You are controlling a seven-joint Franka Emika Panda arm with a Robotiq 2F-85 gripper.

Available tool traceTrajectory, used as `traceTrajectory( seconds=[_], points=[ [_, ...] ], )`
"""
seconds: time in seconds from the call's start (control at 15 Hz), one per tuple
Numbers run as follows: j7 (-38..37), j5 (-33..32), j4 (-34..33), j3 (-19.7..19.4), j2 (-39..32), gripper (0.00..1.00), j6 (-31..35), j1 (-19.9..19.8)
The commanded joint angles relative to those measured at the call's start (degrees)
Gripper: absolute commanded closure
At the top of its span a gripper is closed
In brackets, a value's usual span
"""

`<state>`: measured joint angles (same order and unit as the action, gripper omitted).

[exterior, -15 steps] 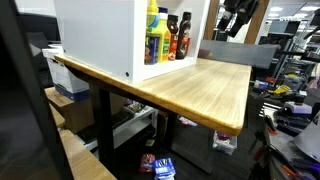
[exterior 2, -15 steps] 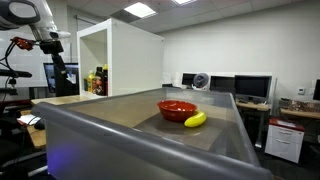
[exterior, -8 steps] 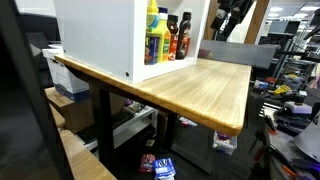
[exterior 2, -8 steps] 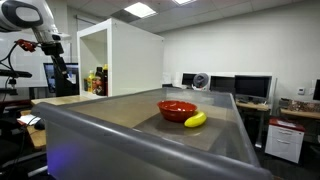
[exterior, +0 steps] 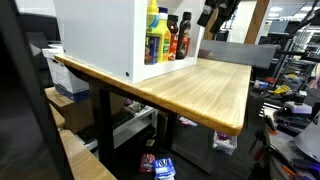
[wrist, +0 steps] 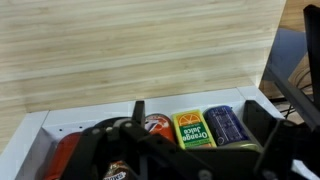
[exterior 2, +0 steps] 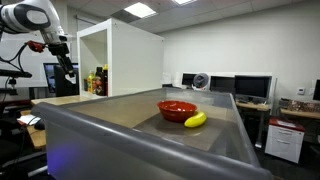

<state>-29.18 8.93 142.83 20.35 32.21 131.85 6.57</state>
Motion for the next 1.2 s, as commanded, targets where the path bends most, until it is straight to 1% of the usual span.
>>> traceTrajectory(
  seconds=[0.0,0.4,0.67,0.87,1.07,1.13],
  points=[
    [-0.08,-2.73,-1.6,-0.23,-1.81,0.0,2.27,-0.88],
    [-0.24,-4.63,-3.06,-0.43,-3.73,0.0,6.48,-1.25],
    [-0.11,-5.37,-3.95,-0.62,-5.92,0.0,7.77,-1.59],
    [0.68,-5.58,-4.46,-1.03,-6.92,0.0,7.42,-1.24],
    [1.74,-4.84,-3.81,-2.09,-5.12,0.0,3.63,-0.04],
    [0.07,-5.05,-3.74,-1.47,-6.07,0.0,5.92,-0.56]
  ],
)
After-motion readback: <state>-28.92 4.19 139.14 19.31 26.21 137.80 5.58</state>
